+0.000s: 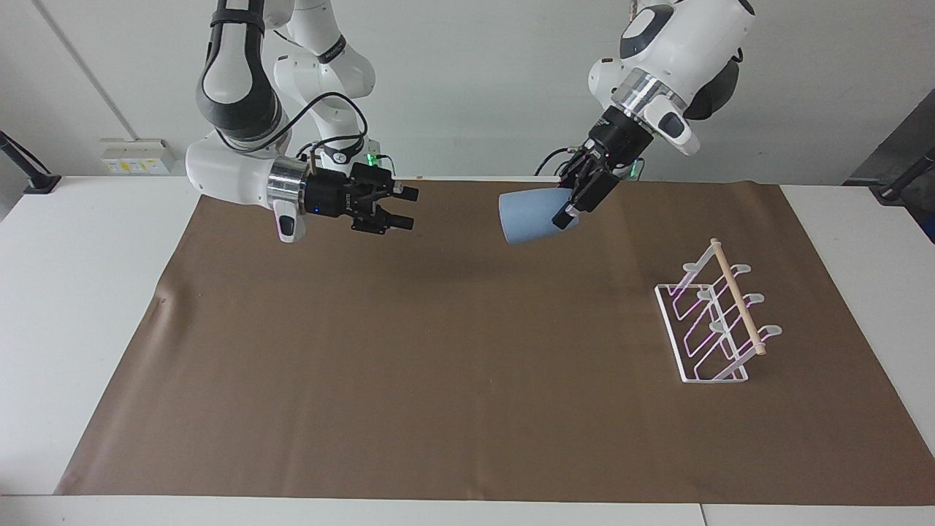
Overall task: Hang cup on cup holder
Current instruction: 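Open the right gripper and pull it back from the cup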
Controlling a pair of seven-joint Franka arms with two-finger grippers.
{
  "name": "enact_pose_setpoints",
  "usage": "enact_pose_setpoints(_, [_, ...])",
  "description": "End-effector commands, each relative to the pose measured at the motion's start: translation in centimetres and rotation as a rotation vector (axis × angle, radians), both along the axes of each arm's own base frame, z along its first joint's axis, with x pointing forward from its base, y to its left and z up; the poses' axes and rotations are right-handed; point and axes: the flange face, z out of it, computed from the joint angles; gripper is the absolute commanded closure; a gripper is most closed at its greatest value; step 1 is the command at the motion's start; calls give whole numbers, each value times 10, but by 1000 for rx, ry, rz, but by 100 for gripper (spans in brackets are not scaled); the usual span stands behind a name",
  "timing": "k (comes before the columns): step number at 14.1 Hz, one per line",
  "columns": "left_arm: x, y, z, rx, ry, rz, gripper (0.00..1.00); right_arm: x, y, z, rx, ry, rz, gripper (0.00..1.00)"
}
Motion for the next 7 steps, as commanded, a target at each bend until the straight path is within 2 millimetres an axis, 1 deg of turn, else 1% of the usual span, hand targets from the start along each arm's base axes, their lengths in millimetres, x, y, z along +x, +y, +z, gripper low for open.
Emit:
enact_pose_setpoints(1, [-1,23,-11,149,-44,-27,100,5,-13,0,-138,-37,52,0])
enact_pose_setpoints(3, [3,42,-20,276,-82,-42,100,15,-25,-1,-266,-13,62,0])
enact_pose_setpoints(4, [8,57,-21,317,-91,-26,100,19,-29,3,-343,-8,68,0])
enact_pose_setpoints(7, [14,81,-28,484,-129,-62,100,28,-28,24,-612,-15,65,0])
